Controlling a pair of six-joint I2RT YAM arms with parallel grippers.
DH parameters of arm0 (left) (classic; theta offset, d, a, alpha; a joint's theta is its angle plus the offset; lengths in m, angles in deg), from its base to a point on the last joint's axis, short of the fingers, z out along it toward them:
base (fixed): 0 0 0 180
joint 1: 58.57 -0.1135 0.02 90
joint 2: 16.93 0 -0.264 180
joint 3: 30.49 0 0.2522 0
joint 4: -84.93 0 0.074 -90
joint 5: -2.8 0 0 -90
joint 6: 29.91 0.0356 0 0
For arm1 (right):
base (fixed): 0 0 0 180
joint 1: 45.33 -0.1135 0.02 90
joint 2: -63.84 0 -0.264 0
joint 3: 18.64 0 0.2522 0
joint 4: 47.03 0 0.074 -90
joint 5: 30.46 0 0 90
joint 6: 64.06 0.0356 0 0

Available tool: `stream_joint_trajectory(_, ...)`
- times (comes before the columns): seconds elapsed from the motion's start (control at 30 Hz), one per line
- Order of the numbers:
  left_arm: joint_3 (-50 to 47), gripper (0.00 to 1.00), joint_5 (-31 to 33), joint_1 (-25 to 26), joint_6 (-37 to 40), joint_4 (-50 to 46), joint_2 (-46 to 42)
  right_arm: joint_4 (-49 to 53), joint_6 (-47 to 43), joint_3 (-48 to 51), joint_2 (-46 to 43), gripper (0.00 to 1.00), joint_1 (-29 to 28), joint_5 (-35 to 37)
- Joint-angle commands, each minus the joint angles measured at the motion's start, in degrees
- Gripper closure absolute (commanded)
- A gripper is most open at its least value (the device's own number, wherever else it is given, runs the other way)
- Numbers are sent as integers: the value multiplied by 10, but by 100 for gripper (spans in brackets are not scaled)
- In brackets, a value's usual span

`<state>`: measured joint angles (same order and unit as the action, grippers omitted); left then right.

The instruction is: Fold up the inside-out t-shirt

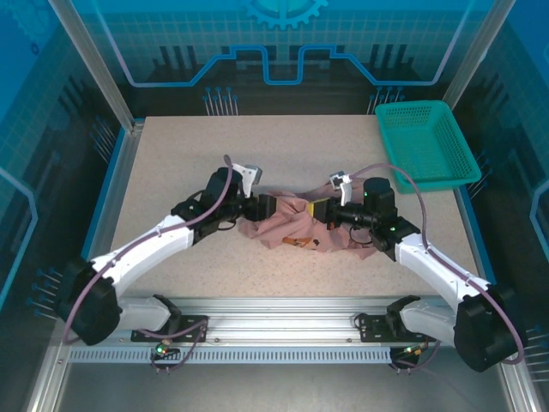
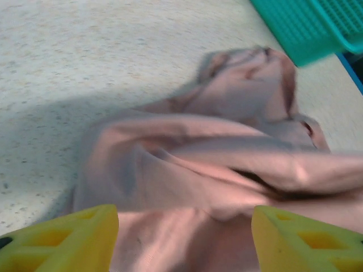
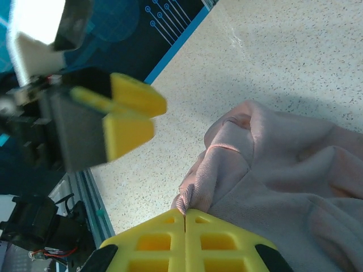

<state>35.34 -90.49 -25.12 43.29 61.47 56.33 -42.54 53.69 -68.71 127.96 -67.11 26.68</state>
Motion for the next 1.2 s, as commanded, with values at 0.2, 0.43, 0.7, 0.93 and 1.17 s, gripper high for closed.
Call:
stream_joint_trajectory(0.2,59,32,-111,8,-47,-1,109,-15,11,-21,-6,100,17,-14)
stream_joint_trajectory(0.43,98,36,-156,9,-108,63,191,-26,12,-17,1,100,17,-18)
stream_joint_trajectory(0.7,130,100,-171,-3,-102,106,228,24,-26,-3,-42,100,39,3)
stream_joint_trajectory(0.93,23,100,-283,-64,-149,276,102,77,-34,12,-92,100,73,52)
stream_joint_trajectory(1.17,-12,100,-364,-86,-182,346,31,148,-49,4,-94,97,43,170)
